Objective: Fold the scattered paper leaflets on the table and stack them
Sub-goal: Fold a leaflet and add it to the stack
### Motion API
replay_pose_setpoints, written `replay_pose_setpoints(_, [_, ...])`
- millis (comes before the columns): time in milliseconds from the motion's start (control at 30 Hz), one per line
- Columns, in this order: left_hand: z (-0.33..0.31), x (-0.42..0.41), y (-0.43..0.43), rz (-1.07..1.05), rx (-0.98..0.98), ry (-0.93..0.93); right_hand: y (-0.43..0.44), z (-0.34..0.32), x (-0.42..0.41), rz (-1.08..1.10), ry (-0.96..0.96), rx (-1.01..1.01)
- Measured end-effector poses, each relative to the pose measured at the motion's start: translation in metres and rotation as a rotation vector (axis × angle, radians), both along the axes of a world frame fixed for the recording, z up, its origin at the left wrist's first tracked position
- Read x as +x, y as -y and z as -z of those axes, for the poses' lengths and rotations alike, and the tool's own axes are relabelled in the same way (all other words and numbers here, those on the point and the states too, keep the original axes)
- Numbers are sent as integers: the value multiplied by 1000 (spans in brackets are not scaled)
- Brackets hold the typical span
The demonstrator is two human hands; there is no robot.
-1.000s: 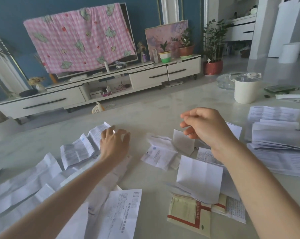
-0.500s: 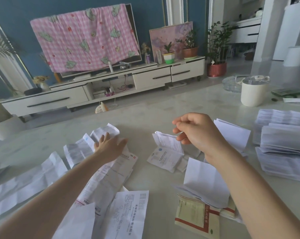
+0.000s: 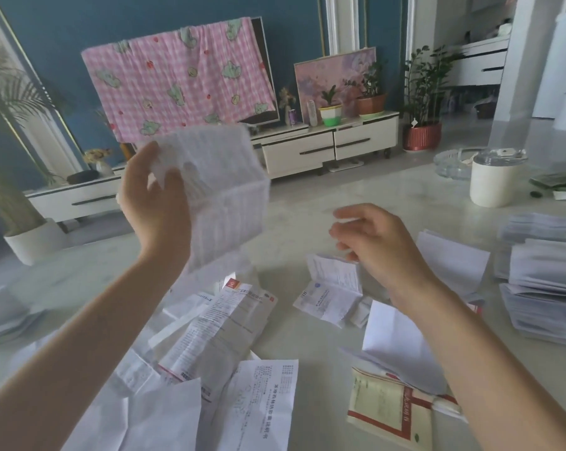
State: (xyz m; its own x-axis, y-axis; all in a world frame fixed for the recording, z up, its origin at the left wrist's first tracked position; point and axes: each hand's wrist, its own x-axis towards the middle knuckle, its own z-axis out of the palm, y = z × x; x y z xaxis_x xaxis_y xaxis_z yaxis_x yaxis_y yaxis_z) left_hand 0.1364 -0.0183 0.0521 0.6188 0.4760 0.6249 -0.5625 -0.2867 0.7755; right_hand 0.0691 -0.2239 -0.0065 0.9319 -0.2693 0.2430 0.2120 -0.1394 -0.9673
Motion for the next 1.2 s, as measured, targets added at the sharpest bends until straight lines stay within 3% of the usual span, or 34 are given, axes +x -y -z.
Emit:
replay_pose_setpoints(133, [-28,-30,-2,221,-94,-132,-6,-12,-3,-118,49,147])
replay_pose_setpoints(267, [-28,-51,0,430,-80,-292,-11,-23,-11,-313,74,151])
replay_pose_setpoints(400, [-25,-60,-5,571,-92,-368,-19,-22,-16,-269,112,230])
replay_pose_setpoints(500, [-23,-72,-17,718,63,-398,-27,-25,-15,-165,128,324])
replay_pose_setpoints(567, [-18,-84,-27,735,321,-362,-29,-29,-13,-137,92,395])
replay_pose_setpoints(667, [-11,-94,-42,522,806,-328,-35,-33,-13,-157,55,430])
replay_pose_setpoints(733, [-10,-93,-46,378,962,-271,-39,-34,-14,-172,26,451])
replay_pose_setpoints(833, [-11,-94,-53,203,1030,-168,-48,-36,-14,-195,-39,461])
replay_pose_setpoints(967, [-19,-87,-59,64,944,-23,-48,-41,-17,-224,12,521])
replay_pose_setpoints(1133, [-41,-81,-63,-59,1023,69,-39,-50,-27,-277,134,160])
replay_pose_setpoints(1200, [-52,-83,-61,31,926,44,-36,-50,-27,-250,182,62])
